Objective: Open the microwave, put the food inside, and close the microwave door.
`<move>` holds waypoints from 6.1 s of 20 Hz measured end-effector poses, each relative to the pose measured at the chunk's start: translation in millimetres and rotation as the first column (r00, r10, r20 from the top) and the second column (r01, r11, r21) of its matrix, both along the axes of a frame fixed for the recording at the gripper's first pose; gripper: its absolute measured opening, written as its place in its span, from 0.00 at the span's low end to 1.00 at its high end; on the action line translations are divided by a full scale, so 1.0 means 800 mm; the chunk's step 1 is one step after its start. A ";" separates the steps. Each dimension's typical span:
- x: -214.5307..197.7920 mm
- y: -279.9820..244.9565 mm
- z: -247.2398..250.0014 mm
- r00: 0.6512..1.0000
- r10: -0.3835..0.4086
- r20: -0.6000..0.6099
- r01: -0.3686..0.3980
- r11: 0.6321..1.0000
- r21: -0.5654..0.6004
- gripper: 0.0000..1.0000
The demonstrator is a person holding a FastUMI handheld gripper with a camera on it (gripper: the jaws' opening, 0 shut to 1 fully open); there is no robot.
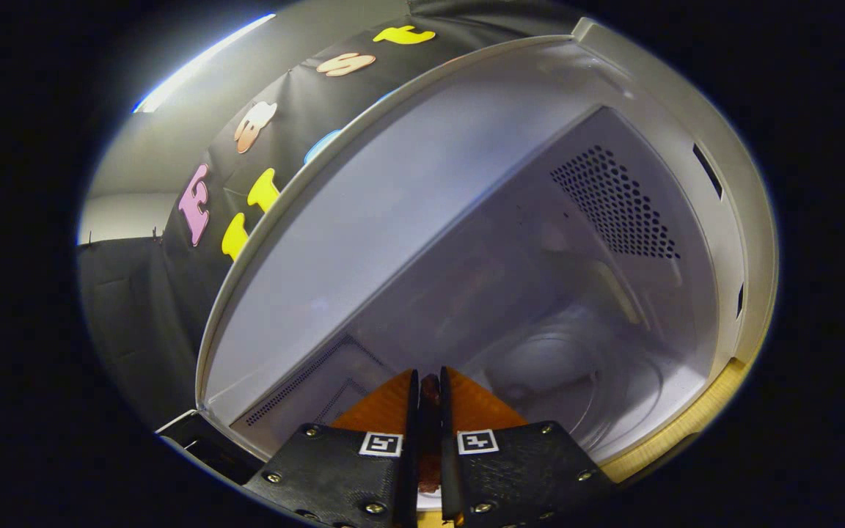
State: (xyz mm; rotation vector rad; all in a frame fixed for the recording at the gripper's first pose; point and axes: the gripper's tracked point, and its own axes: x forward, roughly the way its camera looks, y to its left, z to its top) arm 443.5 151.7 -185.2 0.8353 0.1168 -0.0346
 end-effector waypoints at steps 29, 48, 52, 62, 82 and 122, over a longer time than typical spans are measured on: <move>-0.240 0.067 0.094 0.940 0.334 0.071 -0.219 0.749 -0.625 0.96; -0.537 0.319 0.139 0.582 0.796 0.164 -0.381 0.446 -0.810 0.77; -0.501 0.343 0.085 0.678 0.733 0.061 -0.417 0.451 -0.789 0.22; -0.457 0.308 0.040 0.772 0.634 -0.047 -0.432 0.469 -0.770 0.01; -0.359 0.033 0.035 0.944 0.328 -0.040 -0.245 0.614 -0.750 0.01; -0.295 -0.099 0.062 0.992 0.121 -0.023 -0.095 0.634 -0.767 0.01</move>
